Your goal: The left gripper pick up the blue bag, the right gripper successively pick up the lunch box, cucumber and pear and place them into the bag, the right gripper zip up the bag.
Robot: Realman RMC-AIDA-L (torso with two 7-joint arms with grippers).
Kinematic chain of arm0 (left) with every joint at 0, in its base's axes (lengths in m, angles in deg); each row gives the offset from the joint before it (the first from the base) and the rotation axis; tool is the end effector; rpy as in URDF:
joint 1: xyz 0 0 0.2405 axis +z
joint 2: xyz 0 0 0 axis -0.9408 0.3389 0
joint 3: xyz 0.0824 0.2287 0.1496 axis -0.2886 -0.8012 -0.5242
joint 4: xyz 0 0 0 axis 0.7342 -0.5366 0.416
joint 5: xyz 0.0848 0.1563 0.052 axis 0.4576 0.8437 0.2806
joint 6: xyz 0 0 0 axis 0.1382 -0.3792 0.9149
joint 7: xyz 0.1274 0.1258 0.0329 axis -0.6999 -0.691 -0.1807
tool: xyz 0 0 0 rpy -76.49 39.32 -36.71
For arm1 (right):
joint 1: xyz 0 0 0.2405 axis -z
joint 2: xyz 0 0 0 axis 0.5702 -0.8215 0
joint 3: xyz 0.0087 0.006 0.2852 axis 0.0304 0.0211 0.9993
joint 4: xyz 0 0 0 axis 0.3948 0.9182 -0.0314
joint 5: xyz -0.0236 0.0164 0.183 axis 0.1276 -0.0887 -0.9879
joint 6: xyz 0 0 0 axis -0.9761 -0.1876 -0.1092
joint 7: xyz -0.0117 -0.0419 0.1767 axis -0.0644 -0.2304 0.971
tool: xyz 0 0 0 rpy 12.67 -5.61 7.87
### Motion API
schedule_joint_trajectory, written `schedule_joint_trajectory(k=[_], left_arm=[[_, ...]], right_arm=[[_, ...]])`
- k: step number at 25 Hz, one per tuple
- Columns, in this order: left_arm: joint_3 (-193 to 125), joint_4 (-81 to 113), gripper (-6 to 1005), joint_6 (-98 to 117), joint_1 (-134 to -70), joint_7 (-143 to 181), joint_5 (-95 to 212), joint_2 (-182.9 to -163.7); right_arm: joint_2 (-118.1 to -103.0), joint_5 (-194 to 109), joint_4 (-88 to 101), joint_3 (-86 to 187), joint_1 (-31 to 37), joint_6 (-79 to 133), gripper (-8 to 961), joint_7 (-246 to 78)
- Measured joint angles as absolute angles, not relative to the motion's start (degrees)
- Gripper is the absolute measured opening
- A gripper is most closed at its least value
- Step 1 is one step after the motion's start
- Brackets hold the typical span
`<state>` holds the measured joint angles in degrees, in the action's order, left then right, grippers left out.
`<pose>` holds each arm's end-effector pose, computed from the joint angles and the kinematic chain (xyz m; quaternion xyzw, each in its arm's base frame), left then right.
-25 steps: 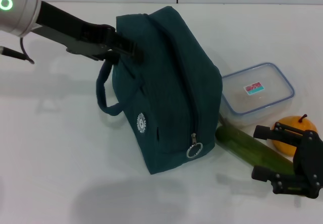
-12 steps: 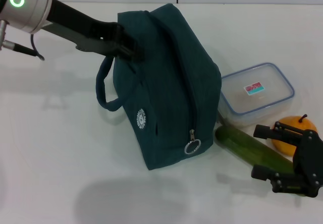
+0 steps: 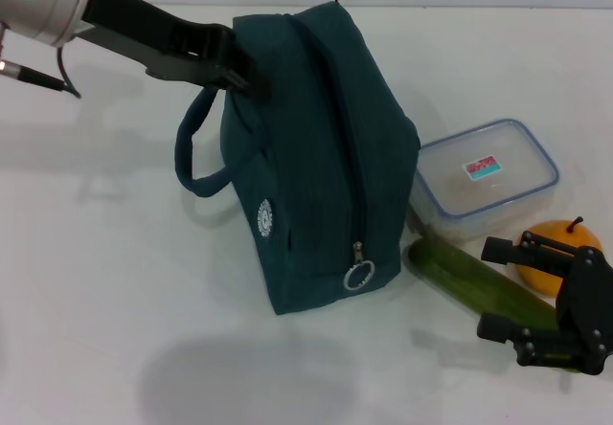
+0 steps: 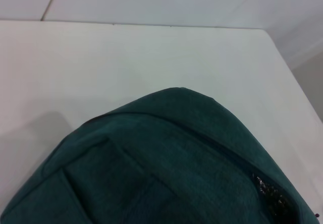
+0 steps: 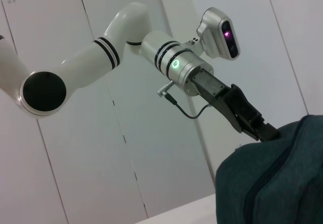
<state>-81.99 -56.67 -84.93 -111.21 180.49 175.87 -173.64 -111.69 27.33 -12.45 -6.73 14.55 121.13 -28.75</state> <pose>-0.1701 0.3740 0.0160 -0.8419 -0.5299 -0.0577 0.0843 0.2571 0.2458 -0.0438 -0.9111 0.1405 0.3837 0.0541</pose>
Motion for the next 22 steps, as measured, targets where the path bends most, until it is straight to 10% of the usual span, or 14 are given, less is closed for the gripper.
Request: schedule_joint_trajectory(k=[22], left_arm=[[-81.9, -55.2, 169, -85.3, -111.2, 178.8, 175.7, -172.14]], right_arm=[[-111.78, 27.3, -12.4, -6.7, 14.5, 121.0, 840, -28.4]])
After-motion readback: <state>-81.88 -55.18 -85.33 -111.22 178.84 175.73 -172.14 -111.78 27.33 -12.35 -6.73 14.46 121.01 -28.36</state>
